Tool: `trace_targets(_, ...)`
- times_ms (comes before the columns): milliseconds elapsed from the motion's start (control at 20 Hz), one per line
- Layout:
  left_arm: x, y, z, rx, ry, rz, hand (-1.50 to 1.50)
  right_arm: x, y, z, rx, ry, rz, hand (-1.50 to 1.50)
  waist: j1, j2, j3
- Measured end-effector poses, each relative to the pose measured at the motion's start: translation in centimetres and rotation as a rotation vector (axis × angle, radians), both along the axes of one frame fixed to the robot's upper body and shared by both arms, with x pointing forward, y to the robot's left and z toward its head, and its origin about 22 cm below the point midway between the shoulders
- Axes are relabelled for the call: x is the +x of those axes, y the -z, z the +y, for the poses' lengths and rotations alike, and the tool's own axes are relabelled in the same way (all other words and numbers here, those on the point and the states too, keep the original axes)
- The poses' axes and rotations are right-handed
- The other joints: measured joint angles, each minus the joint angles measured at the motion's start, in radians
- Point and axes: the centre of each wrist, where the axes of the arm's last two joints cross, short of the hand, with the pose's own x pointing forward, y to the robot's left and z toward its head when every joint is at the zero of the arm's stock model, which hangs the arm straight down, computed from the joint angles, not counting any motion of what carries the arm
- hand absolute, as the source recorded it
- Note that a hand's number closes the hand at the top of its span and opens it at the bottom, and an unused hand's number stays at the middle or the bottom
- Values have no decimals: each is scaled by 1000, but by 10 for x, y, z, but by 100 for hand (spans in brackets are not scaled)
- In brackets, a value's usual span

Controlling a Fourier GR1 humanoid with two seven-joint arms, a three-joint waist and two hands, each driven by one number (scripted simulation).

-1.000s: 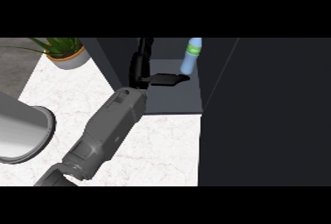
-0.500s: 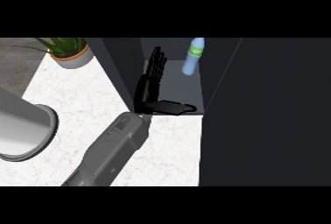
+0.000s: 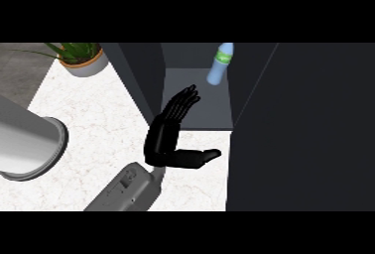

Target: Pick up the bottled water, place it into the cabinet and close the cabinet

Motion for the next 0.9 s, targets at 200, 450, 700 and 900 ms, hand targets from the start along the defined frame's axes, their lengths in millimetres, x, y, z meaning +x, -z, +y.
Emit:
trace_targets(200, -21, -1, 20, -5, 21, 26, 150, -1, -3, -2, -59, -113, 3, 150, 0, 0, -1)
trace_targets(450, -49, 0, 51, -6, -3, 39, -150, -4, -8, 2, -90, -263, 34, 150, 0, 0, -1)
trace_targets(700, -68, -7, 84, -12, -60, 41, -150, -3, -9, 10, -71, -393, 21, 150, -1, -2, -1)
trace_targets(900, -84, -9, 111, -30, -109, 44, -150, -6, -10, 17, -40, -470, 28, 150, -7, -4, -2)
